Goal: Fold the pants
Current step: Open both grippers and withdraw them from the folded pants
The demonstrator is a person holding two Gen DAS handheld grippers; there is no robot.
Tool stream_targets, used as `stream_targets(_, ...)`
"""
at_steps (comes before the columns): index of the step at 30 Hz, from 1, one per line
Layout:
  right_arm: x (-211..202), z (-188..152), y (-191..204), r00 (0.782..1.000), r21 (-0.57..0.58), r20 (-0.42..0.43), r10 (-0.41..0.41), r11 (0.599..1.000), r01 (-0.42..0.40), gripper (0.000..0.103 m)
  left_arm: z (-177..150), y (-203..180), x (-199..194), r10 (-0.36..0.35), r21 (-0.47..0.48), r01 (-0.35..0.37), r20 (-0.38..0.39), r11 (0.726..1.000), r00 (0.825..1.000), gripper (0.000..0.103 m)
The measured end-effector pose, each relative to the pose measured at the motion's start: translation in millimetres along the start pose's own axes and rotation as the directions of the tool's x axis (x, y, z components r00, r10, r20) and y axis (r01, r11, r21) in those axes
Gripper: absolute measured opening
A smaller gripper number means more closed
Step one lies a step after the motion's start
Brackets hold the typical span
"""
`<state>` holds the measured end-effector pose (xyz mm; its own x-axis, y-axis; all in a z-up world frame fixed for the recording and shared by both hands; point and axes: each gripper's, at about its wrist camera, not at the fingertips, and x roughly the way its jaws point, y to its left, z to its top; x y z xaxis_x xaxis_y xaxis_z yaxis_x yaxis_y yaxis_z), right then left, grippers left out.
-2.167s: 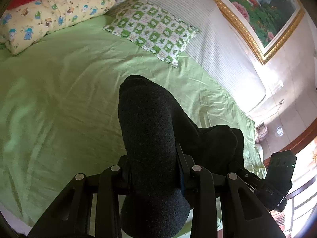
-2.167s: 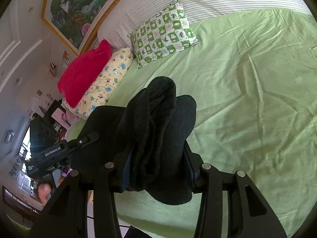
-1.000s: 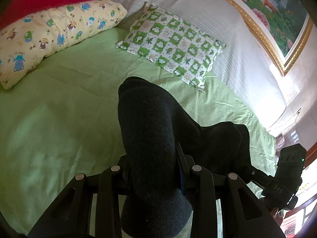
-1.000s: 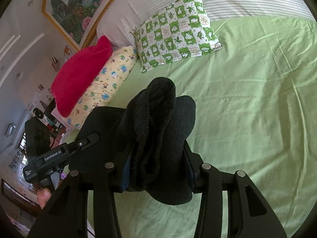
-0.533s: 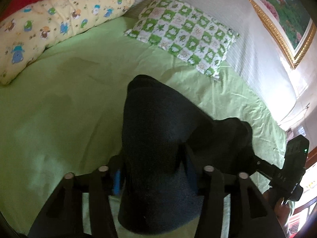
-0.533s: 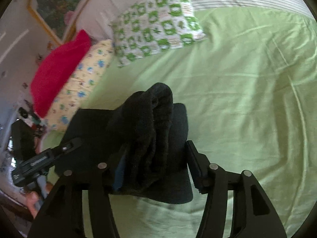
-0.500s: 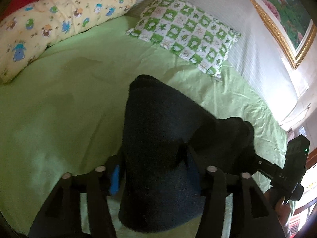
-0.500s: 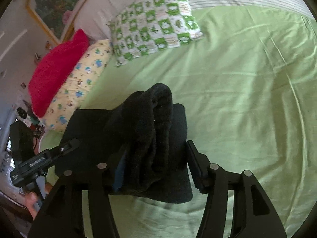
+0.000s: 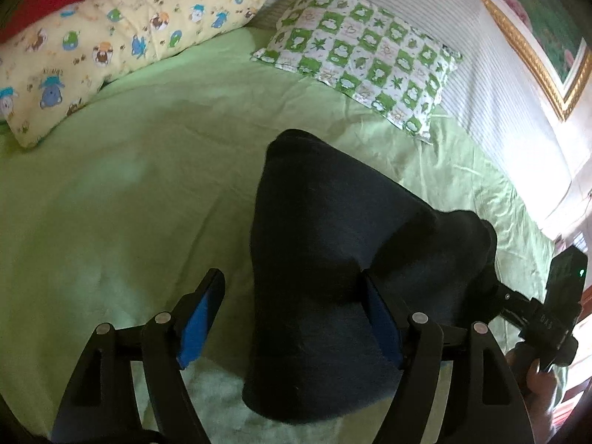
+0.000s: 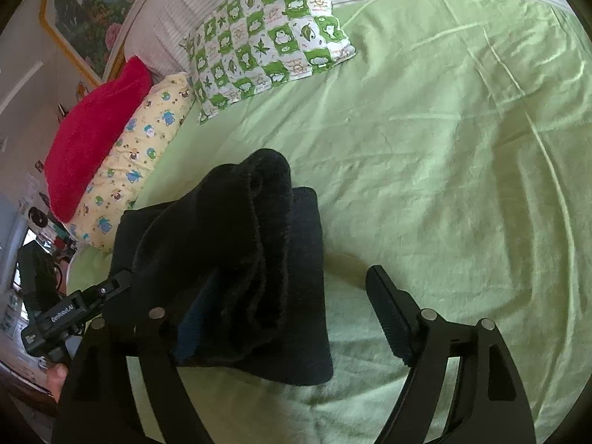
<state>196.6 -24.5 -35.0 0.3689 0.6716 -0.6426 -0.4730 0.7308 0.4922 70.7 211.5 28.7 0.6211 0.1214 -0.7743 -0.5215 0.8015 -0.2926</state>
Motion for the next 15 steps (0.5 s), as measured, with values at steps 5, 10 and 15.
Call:
stream_targets(5, -11, -2, 6, 1.0, -0.012, 0.001, -0.021, 1.0, 0.021, 0.082, -8, -4, -8, 0.018, 0.027, -0.017, -0.013, 0.999, 1.0, 0.081)
stream_targets(10, -24, -5, 9, 0.998, -0.062, 0.003, -0.058, 0.996, 0.058, 0.083, -19, -8, -20, 0.03, 0.061, -0.029, -0.012, 0.998, 0.999, 0.081)
stream_targets(15, -40, -9, 12, 0.995, -0.106, 0.008, -0.099, 0.989, 0.1, 0.084, -32, -12, -35, 0.076, 0.119, -0.076, 0.004, 0.99, 0.997, 0.082)
